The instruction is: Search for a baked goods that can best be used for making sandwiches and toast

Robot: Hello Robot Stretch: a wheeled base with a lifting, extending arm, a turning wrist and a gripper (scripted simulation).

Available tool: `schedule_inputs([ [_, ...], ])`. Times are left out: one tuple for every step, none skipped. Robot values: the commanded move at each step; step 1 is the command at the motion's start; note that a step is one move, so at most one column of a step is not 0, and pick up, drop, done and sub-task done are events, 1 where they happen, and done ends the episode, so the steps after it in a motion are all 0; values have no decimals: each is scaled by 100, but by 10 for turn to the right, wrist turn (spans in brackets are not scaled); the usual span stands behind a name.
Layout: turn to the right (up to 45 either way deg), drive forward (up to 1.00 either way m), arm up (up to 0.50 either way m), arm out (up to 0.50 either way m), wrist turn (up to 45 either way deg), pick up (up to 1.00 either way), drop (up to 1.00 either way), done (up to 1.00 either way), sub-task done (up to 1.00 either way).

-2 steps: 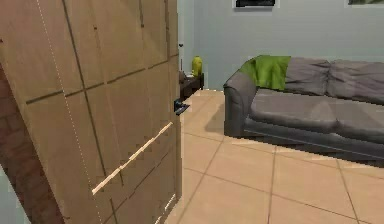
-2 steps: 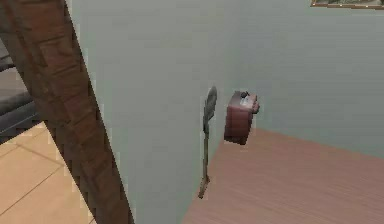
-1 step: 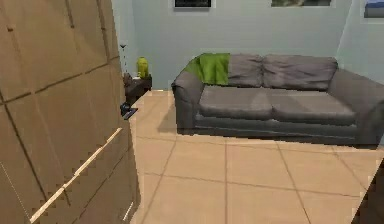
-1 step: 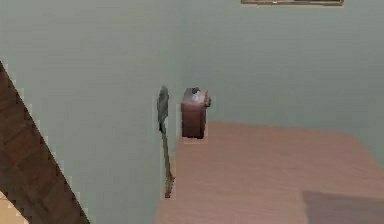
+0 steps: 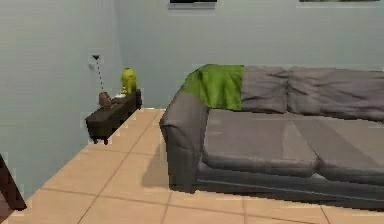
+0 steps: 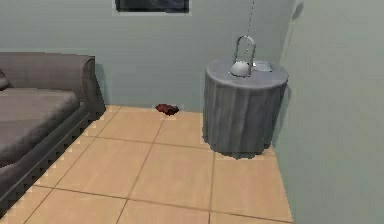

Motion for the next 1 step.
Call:
schedule_inputs([
  [30, 0, 0, 0, 0, 0, 0, 0, 0],
])
